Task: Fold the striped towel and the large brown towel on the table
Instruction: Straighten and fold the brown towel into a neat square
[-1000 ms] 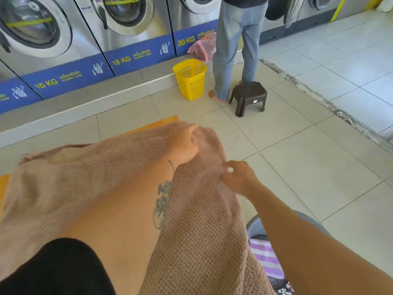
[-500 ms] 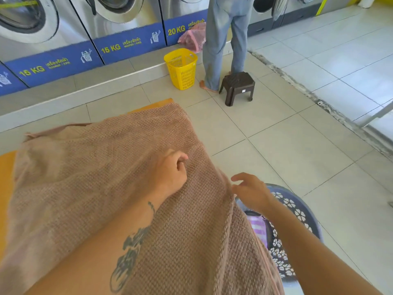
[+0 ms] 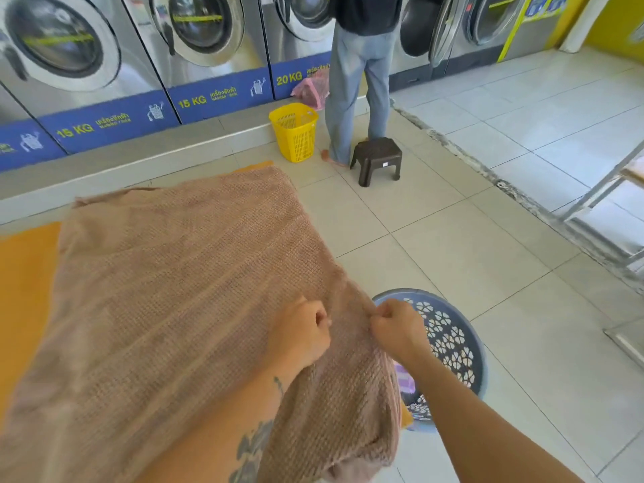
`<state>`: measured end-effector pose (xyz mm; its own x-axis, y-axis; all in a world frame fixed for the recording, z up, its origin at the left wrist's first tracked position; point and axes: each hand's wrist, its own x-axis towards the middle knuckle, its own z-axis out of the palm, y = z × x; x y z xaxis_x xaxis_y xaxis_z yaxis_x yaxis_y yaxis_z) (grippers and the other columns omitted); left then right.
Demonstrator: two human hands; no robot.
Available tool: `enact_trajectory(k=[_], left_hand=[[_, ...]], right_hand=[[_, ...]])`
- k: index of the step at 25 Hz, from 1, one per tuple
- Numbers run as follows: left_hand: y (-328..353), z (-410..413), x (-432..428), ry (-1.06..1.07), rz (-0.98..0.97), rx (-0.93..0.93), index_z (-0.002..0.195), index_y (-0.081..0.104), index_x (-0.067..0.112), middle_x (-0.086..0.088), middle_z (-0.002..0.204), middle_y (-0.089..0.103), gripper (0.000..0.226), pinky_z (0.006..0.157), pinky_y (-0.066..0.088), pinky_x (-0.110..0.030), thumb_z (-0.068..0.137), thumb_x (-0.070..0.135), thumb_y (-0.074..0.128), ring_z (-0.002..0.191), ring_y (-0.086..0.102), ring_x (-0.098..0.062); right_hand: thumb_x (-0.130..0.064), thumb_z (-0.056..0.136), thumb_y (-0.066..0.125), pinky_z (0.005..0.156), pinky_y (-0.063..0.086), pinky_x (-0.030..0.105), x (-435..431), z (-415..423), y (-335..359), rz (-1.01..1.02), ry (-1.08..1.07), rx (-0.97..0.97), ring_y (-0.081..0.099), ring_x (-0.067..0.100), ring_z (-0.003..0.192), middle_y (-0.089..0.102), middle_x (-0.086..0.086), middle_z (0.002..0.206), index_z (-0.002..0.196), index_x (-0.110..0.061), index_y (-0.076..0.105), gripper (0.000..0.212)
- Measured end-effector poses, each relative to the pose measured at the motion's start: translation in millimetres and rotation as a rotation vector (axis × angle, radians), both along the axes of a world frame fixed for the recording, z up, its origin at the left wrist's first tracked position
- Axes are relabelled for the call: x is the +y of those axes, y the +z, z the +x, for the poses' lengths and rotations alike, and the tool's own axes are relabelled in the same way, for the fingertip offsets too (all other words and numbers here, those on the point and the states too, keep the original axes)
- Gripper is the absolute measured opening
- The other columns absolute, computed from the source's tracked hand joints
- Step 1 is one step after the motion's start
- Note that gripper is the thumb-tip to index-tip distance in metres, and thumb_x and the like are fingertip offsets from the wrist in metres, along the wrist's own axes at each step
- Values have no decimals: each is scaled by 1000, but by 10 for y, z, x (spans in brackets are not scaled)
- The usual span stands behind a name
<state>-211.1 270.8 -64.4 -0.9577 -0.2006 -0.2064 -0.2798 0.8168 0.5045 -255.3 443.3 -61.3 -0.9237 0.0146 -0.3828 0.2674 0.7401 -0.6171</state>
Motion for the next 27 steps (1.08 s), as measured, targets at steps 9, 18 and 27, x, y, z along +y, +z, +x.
enact_trajectory(k=[9, 18, 27], left_hand=[[32, 791, 251, -17, 7, -160, 125, 57, 29, 5, 134, 47, 27, 108, 41, -43, 100, 26, 49, 128, 44, -20], [6, 1488, -107, -80, 38, -97, 128, 56, 29, 15, 129, 41, 29, 110, 36, -34, 100, 27, 51, 124, 39, -11], [-205, 2562, -1058, -273, -251, -11, 138, 45, 37, 8, 149, 25, 48, 116, 18, -41, 92, 46, 55, 140, 20, -17]], right_hand=[[-15, 87, 55, 73, 48, 35, 474, 320, -240, -23, 111, -247, 55, 26, 79, 60, 11, 85, 90, -1, 64, 17], [-17, 89, 52, 82, 50, 40, 578, 903, -133, -11, 66, -185, 60, 30, 101, 58, 10, 117, 126, -17, 51, 37], [-15, 79, 64, 105, 45, 52, -155, 2065, -174, 519, 306, 103, 27, 40, 137, 34, 13, 136, 123, -25, 44, 49]])
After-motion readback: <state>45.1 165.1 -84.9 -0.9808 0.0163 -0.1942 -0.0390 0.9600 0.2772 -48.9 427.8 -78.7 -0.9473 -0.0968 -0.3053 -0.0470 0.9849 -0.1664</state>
